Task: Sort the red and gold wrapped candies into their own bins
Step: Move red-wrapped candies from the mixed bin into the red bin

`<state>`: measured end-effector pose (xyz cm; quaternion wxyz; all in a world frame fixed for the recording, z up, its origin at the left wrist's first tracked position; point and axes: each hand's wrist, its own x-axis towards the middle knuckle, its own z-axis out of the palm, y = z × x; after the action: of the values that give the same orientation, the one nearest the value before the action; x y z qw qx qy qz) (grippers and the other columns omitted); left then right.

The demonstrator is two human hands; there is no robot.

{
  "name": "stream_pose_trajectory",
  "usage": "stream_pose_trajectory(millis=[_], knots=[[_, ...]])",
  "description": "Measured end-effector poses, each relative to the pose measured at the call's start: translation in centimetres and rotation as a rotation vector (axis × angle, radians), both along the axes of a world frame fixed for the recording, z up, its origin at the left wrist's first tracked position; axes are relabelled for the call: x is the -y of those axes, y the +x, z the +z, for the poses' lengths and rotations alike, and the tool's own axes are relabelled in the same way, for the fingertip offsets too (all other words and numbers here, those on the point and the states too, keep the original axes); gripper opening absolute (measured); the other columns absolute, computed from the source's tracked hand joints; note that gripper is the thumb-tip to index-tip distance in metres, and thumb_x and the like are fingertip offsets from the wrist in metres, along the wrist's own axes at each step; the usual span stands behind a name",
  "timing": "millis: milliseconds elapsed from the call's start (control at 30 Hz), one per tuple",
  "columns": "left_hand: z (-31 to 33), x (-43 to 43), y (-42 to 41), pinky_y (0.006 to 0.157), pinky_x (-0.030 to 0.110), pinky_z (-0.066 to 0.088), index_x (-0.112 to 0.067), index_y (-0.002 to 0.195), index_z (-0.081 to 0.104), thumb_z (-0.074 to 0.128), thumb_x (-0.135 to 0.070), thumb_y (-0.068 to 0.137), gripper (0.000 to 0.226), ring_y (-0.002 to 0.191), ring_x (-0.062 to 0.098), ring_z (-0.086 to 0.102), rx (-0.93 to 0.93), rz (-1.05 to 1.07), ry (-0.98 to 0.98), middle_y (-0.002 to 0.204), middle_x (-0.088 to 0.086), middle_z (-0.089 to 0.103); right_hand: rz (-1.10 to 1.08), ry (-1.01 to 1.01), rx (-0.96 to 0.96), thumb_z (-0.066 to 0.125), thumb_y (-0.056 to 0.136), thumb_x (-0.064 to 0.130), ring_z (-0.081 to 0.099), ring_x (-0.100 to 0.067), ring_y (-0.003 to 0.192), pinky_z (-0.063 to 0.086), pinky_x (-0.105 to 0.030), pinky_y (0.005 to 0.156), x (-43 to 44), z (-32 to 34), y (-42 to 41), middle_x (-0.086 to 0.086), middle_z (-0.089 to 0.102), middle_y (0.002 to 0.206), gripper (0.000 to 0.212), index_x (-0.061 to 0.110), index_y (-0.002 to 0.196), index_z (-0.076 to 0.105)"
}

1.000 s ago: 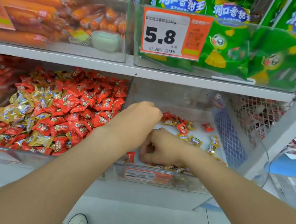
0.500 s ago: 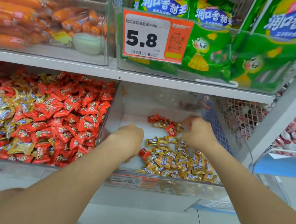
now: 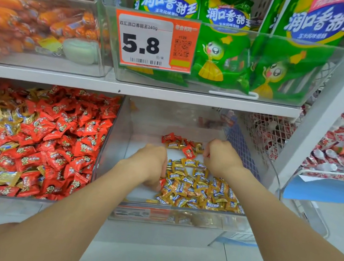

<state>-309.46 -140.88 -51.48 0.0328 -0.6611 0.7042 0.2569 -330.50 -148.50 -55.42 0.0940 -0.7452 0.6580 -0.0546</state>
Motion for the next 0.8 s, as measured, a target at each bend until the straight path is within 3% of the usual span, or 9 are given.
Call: stream_pose_trajectory(millis=[167,267,367,400,467,533,600,733,800], knots=[[-0.8,0.9,0.1,0.073,0.037,0.06,-0.009,0.093,0.067,0.074,0.001,0.085,0.014,0.086,0.025,0.07,0.079,0.015,-0.043,0.089,0.008,0.068,-0.007,-0.047,0.133,0.069,0.086,0.013,0.067,-0.03,0.094,0.061,-0.041,0.083,-0.4,1.6,0.7,-0.008,0.07,0.101,0.014,0.013,0.099,0.07],[0.0,1.8,-0.1,0.057,0.031,0.052,-0.008,0.074,0.055,0.067,0.005,0.089,0.023,0.074,0.023,0.068,0.059,0.037,-0.052,0.071,0.007,0.059,0.012,-0.053,0.194,0.065,0.088,0.008,0.067,-0.028,0.085,0.059,-0.037,0.076,-0.4,2.0,1.1,-0.011,0.071,0.092,0.018,0.008,0.104,0.074],[0.7,3.0,-0.6,0.047,0.028,0.034,-0.002,0.106,0.05,0.051,0.001,0.098,0.009,0.069,0.019,0.053,-0.013,0.07,-0.117,0.085,0.008,0.05,0.068,-0.016,0.24,0.053,0.094,0.001,0.066,-0.027,0.094,0.054,-0.031,0.082,-0.2,1.9,1.8,-0.01,0.072,0.107,0.029,0.007,0.109,0.076],[0.8,3.4,-1.0,0.05,0.029,0.034,-0.002,0.11,0.049,0.048,-0.001,0.099,0.011,0.074,0.024,0.056,-0.052,0.076,-0.123,0.09,0.011,0.052,0.085,0.003,0.247,0.051,0.093,0.001,0.065,-0.029,0.099,0.054,-0.034,0.085,-0.2,1.9,2.2,-0.011,0.073,0.109,0.028,0.005,0.105,0.076],[0.6,4.7,-1.4,0.063,0.033,0.04,-0.005,0.097,0.055,0.044,-0.014,0.1,0.014,0.083,0.035,0.059,-0.107,0.106,-0.17,0.092,0.014,0.055,0.109,0.025,0.217,0.054,0.092,0.009,0.062,-0.034,0.088,0.051,-0.04,0.074,0.1,1.6,3.0,-0.018,0.07,0.094,0.019,-0.001,0.089,0.07],[0.5,5.9,-1.7,0.07,0.033,0.041,-0.011,0.088,0.056,0.042,-0.038,0.096,0.032,0.082,0.033,0.054,-0.127,0.194,-0.225,0.091,0.013,0.06,0.095,0.015,0.178,0.064,0.092,0.024,0.057,-0.033,0.076,0.041,-0.036,0.061,0.5,0.9,3.6,-0.013,0.062,0.079,0.025,0.006,0.075,0.06],[0.2,6.9,-1.7,0.07,0.033,0.042,-0.011,0.085,0.055,0.043,-0.049,0.093,0.041,0.085,0.039,0.058,-0.102,0.247,-0.309,0.096,0.019,0.064,0.084,-0.008,0.135,0.072,0.089,0.034,0.057,-0.031,0.075,0.038,-0.03,0.062,1.0,0.1,3.8,-0.008,0.06,0.08,0.031,0.015,0.074,0.052],[-1.4,8.0,-1.9,0.078,0.036,0.045,-0.006,0.109,0.063,0.054,-0.024,0.102,0.021,0.107,0.045,0.063,-0.03,0.205,-0.379,0.118,0.024,0.065,0.059,0.011,0.099,0.075,0.09,0.034,0.064,-0.031,0.097,0.047,-0.031,0.075,2.1,-0.9,3.6,-0.012,0.067,0.105,0.026,0.01,0.093,0.065],[-2.3,8.4,-1.7,0.088,0.04,0.05,-0.011,0.13,0.061,0.058,-0.013,0.099,0.031,0.114,0.045,0.061,0.032,0.107,-0.389,0.129,0.021,0.058,0.052,0.012,0.108,0.075,0.089,0.032,0.062,-0.03,0.108,0.052,-0.032,0.087,2.4,-1.2,3.1,-0.009,0.069,0.11,0.026,0.009,0.101,0.071]])
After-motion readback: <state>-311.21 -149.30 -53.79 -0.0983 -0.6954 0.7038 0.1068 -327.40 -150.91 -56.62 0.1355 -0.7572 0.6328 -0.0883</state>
